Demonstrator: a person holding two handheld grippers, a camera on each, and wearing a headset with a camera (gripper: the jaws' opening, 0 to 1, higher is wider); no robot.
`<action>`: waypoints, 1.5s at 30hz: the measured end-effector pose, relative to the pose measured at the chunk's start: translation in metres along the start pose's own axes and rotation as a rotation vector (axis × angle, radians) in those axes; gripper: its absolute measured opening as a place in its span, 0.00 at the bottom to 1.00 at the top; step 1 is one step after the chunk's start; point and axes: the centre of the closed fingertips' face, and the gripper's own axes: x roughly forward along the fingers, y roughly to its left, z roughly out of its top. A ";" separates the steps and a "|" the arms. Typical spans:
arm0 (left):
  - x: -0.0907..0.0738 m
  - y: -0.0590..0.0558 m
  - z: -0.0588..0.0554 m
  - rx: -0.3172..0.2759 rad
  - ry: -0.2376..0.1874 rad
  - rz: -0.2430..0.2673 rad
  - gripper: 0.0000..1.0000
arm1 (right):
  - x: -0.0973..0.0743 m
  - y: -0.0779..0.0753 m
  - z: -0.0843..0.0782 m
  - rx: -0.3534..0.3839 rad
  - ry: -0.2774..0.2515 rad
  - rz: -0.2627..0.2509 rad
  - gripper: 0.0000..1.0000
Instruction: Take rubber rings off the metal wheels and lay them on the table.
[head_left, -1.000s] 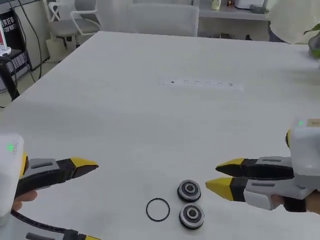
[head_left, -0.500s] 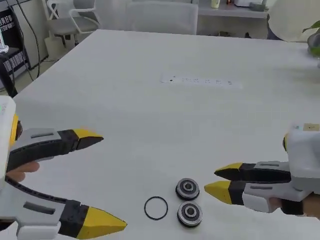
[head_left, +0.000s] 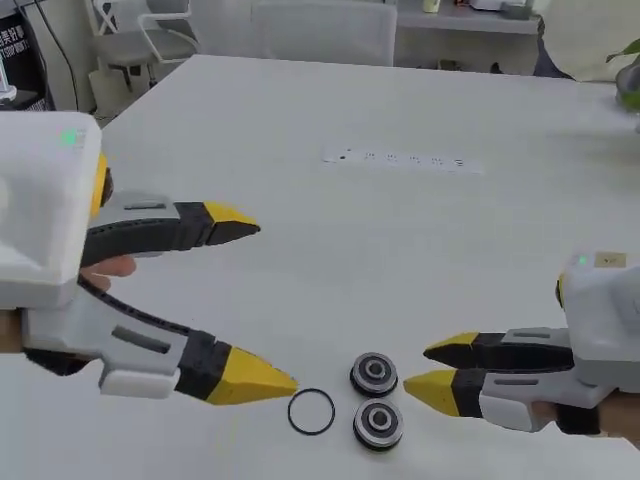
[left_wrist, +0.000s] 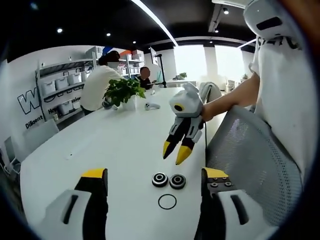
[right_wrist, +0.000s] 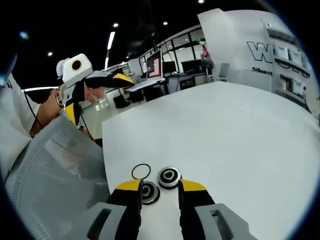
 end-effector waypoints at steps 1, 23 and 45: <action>0.005 0.000 0.000 0.000 0.000 -0.001 0.72 | 0.000 0.000 -0.001 0.001 0.002 0.000 0.26; 0.064 -0.008 0.007 0.008 -0.065 -0.077 0.60 | 0.011 0.012 -0.024 -0.034 0.099 0.054 0.26; 0.102 -0.049 -0.051 0.036 0.022 -0.162 0.37 | 0.020 0.022 -0.045 -0.070 0.177 0.104 0.27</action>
